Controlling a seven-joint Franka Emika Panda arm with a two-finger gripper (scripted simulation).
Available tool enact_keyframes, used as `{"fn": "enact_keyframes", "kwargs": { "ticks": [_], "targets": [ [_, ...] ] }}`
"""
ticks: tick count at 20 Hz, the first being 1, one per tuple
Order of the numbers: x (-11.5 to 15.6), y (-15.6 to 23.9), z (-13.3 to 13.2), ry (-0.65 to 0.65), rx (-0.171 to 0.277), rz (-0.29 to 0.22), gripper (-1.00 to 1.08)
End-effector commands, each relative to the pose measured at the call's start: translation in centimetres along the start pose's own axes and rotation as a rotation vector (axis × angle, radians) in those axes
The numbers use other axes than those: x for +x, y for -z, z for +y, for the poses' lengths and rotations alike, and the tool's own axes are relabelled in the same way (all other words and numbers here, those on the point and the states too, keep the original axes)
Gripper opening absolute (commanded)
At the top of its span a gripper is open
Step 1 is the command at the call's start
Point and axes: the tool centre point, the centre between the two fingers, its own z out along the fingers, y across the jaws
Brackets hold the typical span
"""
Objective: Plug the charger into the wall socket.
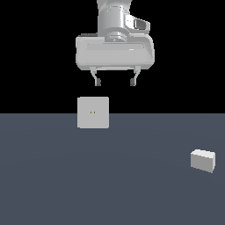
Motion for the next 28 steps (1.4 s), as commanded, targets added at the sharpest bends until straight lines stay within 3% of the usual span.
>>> {"fn": "enact_keyframes", "kwargs": {
  "ticks": [1, 12, 28],
  "targets": [
    [0.0, 0.0, 0.0, 0.000, 0.000, 0.000, 1.00],
    [-0.6, -1.8, 2.9, -0.130, -0.010, 0.019, 1.00],
    [-6.7, -9.2, 13.2, -0.664, -0.050, 0.099, 1.00]
  ]
}}
